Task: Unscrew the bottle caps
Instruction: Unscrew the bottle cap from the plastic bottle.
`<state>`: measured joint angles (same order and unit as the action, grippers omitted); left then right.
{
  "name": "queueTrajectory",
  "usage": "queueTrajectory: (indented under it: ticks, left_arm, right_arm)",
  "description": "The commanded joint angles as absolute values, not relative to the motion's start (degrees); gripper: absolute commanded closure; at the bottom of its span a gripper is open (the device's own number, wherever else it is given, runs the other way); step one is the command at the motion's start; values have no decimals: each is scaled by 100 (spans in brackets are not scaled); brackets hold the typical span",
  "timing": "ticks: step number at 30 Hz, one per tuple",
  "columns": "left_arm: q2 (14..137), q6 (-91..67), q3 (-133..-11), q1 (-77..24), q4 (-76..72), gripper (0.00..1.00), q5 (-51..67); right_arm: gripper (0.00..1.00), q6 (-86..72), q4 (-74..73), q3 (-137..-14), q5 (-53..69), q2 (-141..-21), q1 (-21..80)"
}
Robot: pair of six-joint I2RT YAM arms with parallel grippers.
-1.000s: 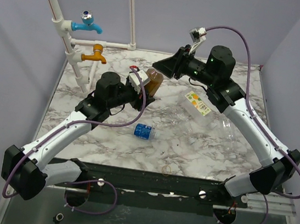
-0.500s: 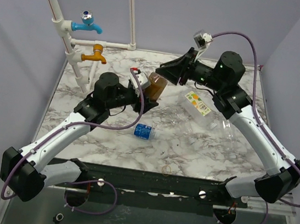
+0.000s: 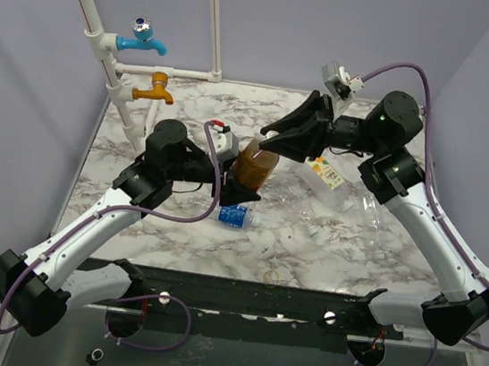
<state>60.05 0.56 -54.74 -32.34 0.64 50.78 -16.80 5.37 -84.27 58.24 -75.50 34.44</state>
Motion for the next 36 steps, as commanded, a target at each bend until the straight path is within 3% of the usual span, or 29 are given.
queueTrajectory:
  ticks: [1,3,4,6,14,36]
  left_arm:
    - [6072,-30,-5493,-3155,624,100,4982]
    - [6072,-29,-5509,-3155,624,100,4828]
    - [6073,-26,-5510,-3155,625,100,4737]
    - [6072,192,-5511,-3155,615,100,4477]
    - [6201,447,-5504,-3155,292,100,2959]
    - [6346,501,-5467,-3164,70,100,2330]
  right_arm:
    - [68,-1556,468,-8619,6188,-7232,3444]
    - [29,-1434,132,-8657,5537,-7237,3445]
    - [14,-1392,16,-8677,5066,-7241,3445]
    - [0,-1373,-421,-8825,4124,-7309,3445]
    - [4,-1772,-1197,-9408,2465,-7766,3447]
    - [34,-2405,-668,-9113,3121,-8342,3452]
